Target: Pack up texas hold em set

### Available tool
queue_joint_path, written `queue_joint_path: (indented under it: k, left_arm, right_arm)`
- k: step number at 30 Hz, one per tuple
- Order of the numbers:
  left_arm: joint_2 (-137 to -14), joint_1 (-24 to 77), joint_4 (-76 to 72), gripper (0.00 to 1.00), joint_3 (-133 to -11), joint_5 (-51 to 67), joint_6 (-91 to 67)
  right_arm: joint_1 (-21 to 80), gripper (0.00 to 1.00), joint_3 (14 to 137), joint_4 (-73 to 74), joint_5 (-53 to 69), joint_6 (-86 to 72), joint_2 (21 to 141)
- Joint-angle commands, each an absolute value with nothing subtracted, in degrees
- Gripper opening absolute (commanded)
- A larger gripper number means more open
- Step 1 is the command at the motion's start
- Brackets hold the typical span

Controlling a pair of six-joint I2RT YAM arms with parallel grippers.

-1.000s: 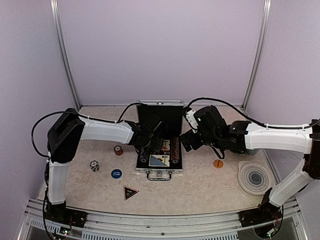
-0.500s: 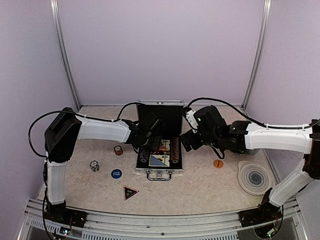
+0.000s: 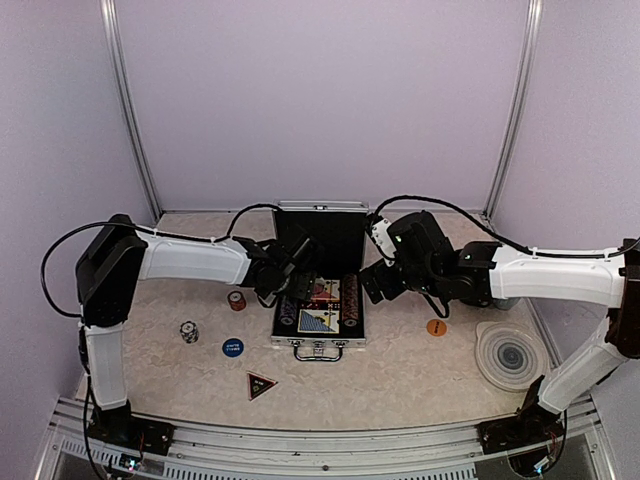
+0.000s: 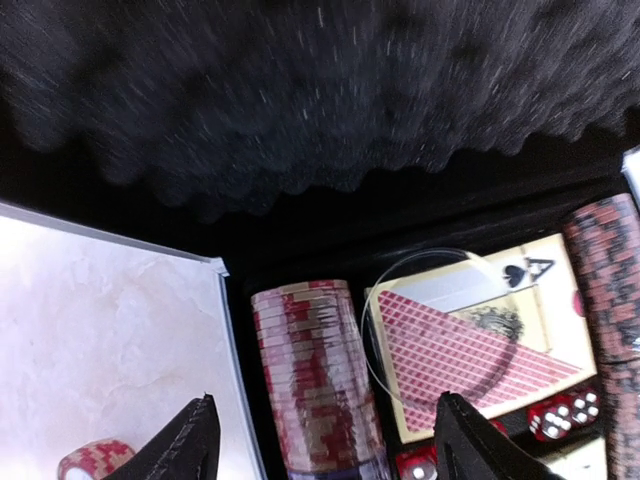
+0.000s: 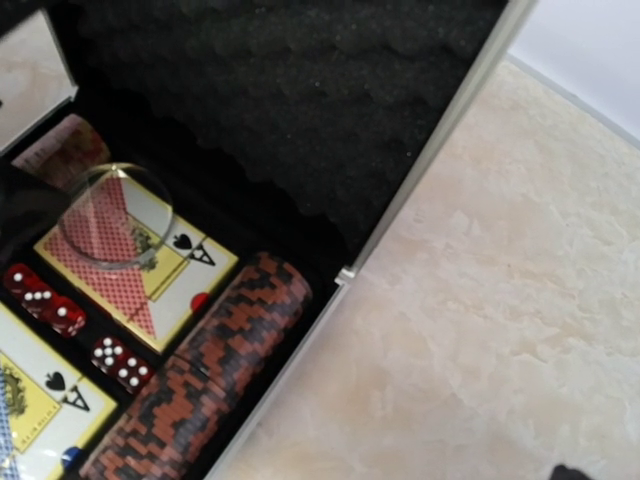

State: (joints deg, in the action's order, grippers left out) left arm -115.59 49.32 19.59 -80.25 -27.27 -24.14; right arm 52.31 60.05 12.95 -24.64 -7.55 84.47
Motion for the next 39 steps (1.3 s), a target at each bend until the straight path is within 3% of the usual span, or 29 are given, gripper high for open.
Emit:
queue_joint_path:
  k: [1, 16, 22, 31, 39]
  left_arm:
    - [-111.1, 50.3, 20.5, 0.75, -79.0, -28.4, -25.1]
    - [-104.4, 51.7, 21.8, 0.86, -73.8, -28.6, -25.8]
    - [-100.4, 52.1, 22.5, 0.99, -70.8, -29.4, -26.4]
    - [-91.7, 52.2, 27.2, 0.99, -68.7, -33.1, -25.9]
    - [-84.6, 47.3, 31.0, 0.99, -68.4, -35.5, -24.5]
  right_arm:
    - [51.7, 0.99, 60.1, 12.1, -24.3, -7.9, 84.5]
    - [51.7, 0.99, 60.2, 11.2, -23.7, -7.4, 85.8]
    - [51.7, 0.99, 60.4, 11.5, -21.4, -6.6, 86.4]
    - [58.0, 0.99, 62.2, 11.4, -4.5, 3.4, 87.9]
    - [67.1, 0.99, 73.6, 17.7, -3.4, 6.7, 99.6]
